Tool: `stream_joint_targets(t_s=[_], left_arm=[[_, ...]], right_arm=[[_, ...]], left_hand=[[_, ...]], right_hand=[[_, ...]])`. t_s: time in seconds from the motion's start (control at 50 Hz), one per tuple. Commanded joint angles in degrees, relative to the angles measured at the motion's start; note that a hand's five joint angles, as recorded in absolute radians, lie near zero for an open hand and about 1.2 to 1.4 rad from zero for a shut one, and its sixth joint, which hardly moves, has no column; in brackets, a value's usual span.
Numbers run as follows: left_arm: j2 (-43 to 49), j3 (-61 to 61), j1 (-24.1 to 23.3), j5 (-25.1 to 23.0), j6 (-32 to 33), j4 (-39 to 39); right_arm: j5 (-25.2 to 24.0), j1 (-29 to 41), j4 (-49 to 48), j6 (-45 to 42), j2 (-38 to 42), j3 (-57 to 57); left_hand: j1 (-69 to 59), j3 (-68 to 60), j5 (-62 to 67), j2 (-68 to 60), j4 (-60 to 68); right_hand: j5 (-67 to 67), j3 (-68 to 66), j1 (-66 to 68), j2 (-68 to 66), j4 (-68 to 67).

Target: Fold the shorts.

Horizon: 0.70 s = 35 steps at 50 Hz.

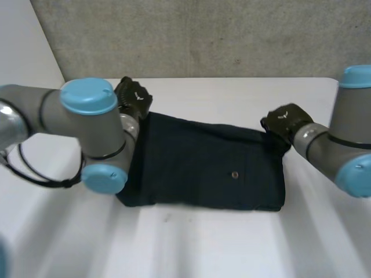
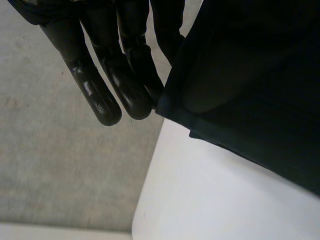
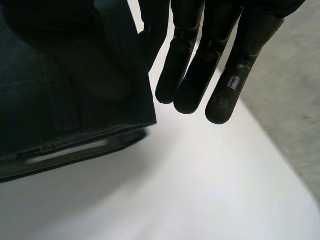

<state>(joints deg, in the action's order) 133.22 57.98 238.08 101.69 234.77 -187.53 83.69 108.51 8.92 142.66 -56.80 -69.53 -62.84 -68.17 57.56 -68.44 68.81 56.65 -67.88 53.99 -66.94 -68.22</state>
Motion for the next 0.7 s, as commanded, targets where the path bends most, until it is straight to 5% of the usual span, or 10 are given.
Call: stream_joint_targets(t_s=[0.02, 0.12, 0.14, 0.16, 0.34, 0.54, 0.7], left_arm=[[15.4, -16.2, 2.0, -3.9, 0.4, -3.9], [21.5, -21.2, 3.4, -4.3, 0.3, -9.7], [22.5, -21.3, 3.4, -4.3, 0.3, -11.3], [22.8, -21.3, 3.4, -4.2, 0.3, -12.0], [18.1, -13.2, -0.3, -3.5, 0.1, -14.7], [-0.1, 11.0, -0.3, -3.3, -2.2, -14.7], [-10.8, 23.7, -0.1, -3.3, -16.6, -14.4]], right_arm=[[5.0, 1.4, -10.7, -0.9, 10.7, 8.4], [7.0, 2.2, -13.5, -2.6, 18.0, 13.5], [7.7, 2.5, -14.3, -3.3, 19.7, 14.9], [8.1, 2.6, -14.6, -3.5, 20.2, 15.3], [8.3, 3.1, -17.1, 5.2, 6.0, 6.5], [-1.9, 0.9, -11.1, 16.0, -9.6, -16.9], [-3.4, -0.9, -14.5, 18.8, -10.5, -27.7]], left_hand=[[-17.2, -11.8, 12.4, -11.6, 11.2], [9.1, 14.5, -13.8, 14.7, -15.1], [37.0, 42.4, -41.8, 42.6, -43.0], [49.5, 54.8, -54.2, 55.1, -55.4], [52.8, 58.2, -57.6, 58.4, -58.8], [51.4, 56.8, -56.2, 57.0, -57.4], [51.6, 56.9, -56.3, 57.2, -57.6]], right_hand=[[13.3, -12.1, 26.0, -13.1, -11.8], [7.2, -6.0, 19.9, -7.0, -5.7], [-33.6, 34.8, -20.9, 33.9, 35.2], [-56.0, 57.2, -43.3, 56.3, 57.6], [-56.7, 57.9, -44.0, 56.9, 58.2], [-52.4, 53.6, -39.7, 52.7, 54.0], [-45.3, 46.5, -32.6, 45.6, 46.9]])
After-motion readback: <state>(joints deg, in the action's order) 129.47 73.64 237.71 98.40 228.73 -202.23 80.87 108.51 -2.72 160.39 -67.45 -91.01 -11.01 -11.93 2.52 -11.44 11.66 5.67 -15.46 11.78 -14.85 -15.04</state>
